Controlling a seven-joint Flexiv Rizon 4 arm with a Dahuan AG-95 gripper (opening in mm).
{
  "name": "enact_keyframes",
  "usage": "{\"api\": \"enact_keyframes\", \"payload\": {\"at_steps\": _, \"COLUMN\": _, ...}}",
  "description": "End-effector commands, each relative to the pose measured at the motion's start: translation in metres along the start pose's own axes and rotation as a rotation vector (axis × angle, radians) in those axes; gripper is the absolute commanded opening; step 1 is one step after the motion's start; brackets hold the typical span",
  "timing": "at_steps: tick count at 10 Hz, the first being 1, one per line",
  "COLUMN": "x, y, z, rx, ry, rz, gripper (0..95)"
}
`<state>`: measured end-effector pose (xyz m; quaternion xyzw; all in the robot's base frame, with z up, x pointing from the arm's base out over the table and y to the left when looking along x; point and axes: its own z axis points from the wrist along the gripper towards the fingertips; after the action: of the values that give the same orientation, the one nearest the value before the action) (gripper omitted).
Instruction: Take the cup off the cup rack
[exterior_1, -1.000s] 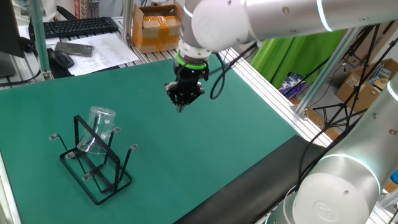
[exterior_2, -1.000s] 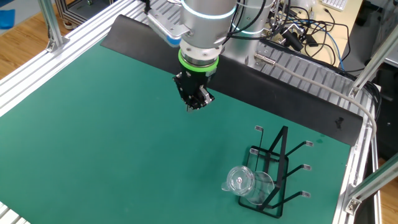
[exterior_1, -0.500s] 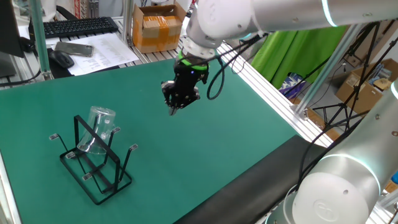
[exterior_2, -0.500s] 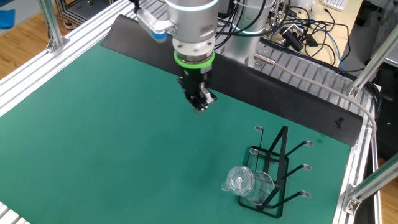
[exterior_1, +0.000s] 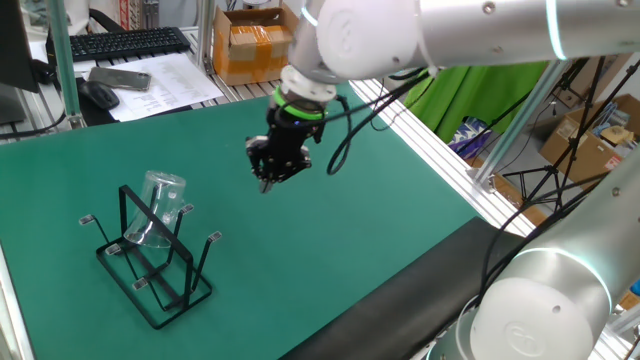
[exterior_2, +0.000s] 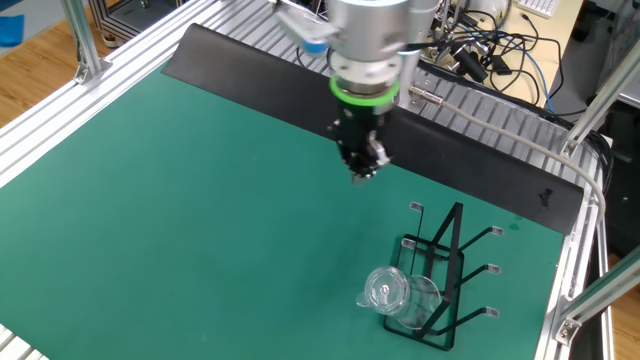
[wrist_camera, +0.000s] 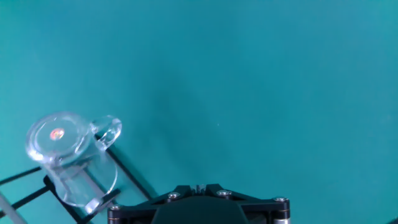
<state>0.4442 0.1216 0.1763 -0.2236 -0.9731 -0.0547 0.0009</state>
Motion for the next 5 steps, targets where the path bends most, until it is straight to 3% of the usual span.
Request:
{"api": "enact_keyframes", "payload": {"at_steps": 1, "x": 0.0186, "y": 0.0164, "z": -0.0030, "rx": 0.068, "ry": -0.018, "rz": 0.003, "gripper": 0.0}}
{"api": "enact_keyframes", "payload": {"at_steps": 4, "x": 0.0259, "y": 0.0244, "z": 0.0032, "rx": 0.088, "ry": -0.038, "rz": 0.080, "gripper": 0.0}}
{"api": "enact_keyframes", "payload": {"at_steps": 5, "x": 0.0257, "y": 0.0247, "z": 0.0046, "rx": 0.092, "ry": -0.018, "rz": 0.084, "gripper": 0.0}}
